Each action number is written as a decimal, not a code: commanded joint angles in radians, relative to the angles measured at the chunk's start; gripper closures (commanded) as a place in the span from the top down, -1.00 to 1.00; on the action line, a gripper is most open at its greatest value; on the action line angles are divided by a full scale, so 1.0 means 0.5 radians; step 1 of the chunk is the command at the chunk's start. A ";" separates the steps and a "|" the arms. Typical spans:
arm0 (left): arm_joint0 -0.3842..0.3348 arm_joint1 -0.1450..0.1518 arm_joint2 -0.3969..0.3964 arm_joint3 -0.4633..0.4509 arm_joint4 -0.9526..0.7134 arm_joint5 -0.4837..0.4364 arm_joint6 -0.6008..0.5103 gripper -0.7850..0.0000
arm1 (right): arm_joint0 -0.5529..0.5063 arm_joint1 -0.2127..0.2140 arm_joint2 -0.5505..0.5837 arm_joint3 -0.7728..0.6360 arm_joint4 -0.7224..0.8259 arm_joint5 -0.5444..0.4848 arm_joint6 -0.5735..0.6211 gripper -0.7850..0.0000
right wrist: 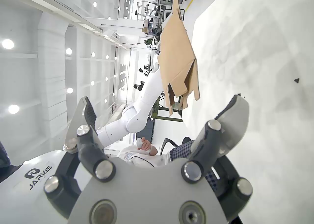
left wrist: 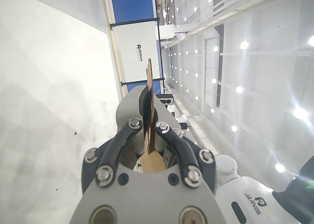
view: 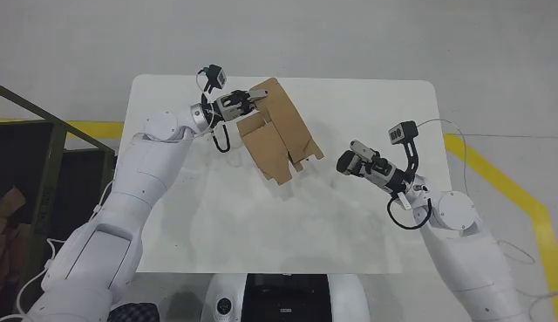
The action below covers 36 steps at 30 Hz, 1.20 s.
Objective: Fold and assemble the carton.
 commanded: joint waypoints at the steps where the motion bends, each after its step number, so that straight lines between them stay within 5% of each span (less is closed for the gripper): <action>1: 0.000 0.000 0.000 0.000 0.000 0.000 0.000 -1.00 | 0.018 -0.003 -0.031 0.006 -0.055 0.034 -0.010 1.00; 29: 0.000 0.000 0.000 0.000 0.000 0.000 0.000 -1.00 | 0.893 -0.204 -0.589 0.955 0.227 -0.151 0.462 0.98; 32: 0.000 0.000 0.000 0.000 0.000 0.000 0.000 -1.00 | 0.957 -0.230 -0.640 1.043 0.263 -0.150 0.510 0.53; 36: 0.000 0.000 0.000 0.000 0.000 0.000 0.000 -1.00 | 0.999 -0.252 -0.686 1.126 0.276 -0.170 0.591 0.42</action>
